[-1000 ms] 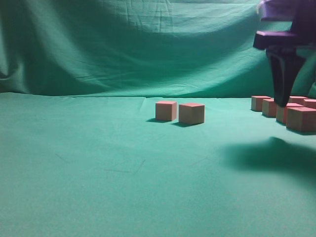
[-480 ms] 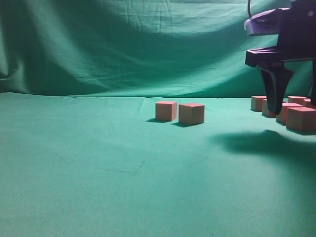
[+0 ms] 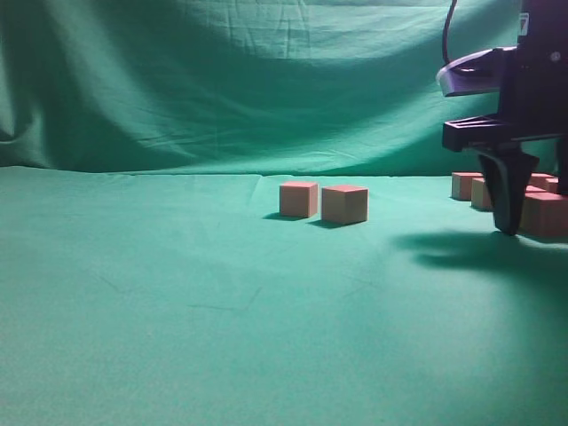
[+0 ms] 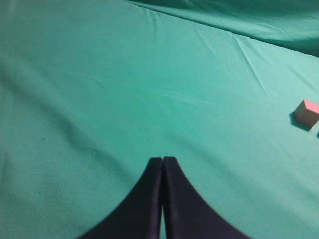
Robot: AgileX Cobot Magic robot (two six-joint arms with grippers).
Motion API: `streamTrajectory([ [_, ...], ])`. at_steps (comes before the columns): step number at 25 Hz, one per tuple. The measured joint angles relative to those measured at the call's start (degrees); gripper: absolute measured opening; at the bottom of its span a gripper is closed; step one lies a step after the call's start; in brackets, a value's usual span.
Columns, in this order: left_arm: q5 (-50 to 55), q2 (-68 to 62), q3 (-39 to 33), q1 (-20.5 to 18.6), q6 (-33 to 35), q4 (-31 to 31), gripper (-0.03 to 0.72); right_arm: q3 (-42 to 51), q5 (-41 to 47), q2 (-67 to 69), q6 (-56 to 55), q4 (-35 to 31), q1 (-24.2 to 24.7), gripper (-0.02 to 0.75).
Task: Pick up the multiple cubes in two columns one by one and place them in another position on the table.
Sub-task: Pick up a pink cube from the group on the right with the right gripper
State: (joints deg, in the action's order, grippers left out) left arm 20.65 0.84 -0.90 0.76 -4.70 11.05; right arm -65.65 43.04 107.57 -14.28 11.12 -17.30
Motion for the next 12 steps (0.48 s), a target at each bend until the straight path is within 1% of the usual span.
streamTrajectory([
  [3,0.0,0.0,0.0,0.0,0.0,0.0,0.0,-0.1,0.8,0.1,0.0,0.0,0.0,0.277],
  [4,0.0,0.0,0.0,0.0,0.0,0.0,0.0,-0.6,1.6,0.1,0.0,0.0,0.0,0.261],
  [5,0.0,0.0,0.0,0.0,0.0,0.0,0.0,-1.4,2.5,0.2,0.0,0.0,0.0,0.274],
  [9,0.0,0.0,0.0,0.0,0.0,0.0,0.0,-6.2,9.1,0.3,1.2,-1.5,-0.4,0.274],
  [12,0.0,0.0,0.0,0.0,0.0,0.0,0.0,-12.3,14.8,0.3,3.7,-2.7,-3.0,0.274],
])
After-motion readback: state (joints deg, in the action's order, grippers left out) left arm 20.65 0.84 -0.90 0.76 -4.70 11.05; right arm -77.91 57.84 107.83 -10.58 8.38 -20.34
